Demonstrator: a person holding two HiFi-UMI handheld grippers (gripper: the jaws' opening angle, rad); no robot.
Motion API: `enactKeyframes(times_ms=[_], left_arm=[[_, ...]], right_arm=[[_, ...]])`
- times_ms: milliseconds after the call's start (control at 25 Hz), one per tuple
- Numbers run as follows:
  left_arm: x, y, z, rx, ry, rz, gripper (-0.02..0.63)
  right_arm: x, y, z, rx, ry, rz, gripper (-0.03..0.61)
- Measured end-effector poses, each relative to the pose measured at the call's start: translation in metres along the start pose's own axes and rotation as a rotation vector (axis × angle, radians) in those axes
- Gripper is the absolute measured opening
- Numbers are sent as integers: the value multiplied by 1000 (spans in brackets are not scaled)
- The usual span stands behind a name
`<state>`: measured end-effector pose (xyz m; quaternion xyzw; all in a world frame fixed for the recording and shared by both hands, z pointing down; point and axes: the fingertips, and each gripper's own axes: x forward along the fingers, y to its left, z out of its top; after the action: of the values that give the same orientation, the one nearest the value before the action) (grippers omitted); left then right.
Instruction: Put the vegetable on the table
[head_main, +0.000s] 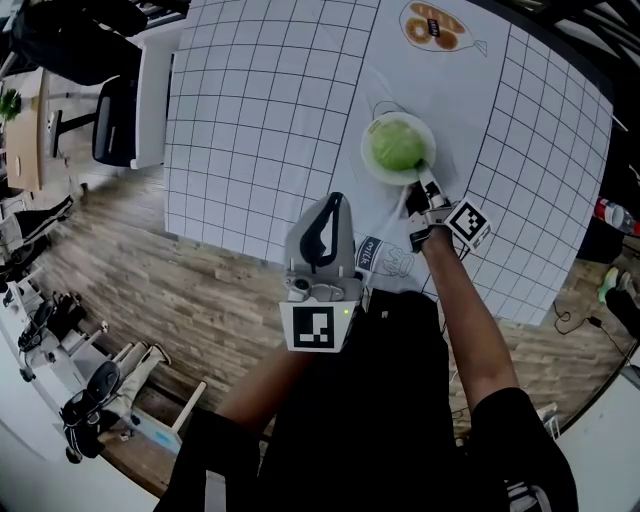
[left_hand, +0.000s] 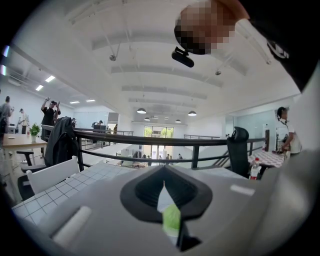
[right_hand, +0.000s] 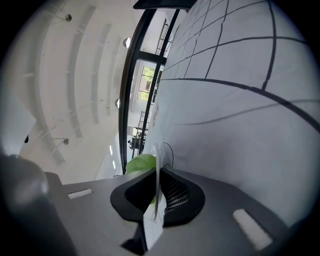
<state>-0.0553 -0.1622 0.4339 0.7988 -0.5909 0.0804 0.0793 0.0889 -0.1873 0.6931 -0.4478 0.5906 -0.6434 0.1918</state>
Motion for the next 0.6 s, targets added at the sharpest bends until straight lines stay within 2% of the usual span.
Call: enactKeyframes(times_ms=[360, 600], left_arm=[[-1, 6, 8, -17, -14, 3, 8], [-5, 9, 12, -6, -13, -17, 8]], right_arm=[[6, 3, 2, 23, -17, -10, 23], [3, 1, -3, 8, 30, -58, 34]])
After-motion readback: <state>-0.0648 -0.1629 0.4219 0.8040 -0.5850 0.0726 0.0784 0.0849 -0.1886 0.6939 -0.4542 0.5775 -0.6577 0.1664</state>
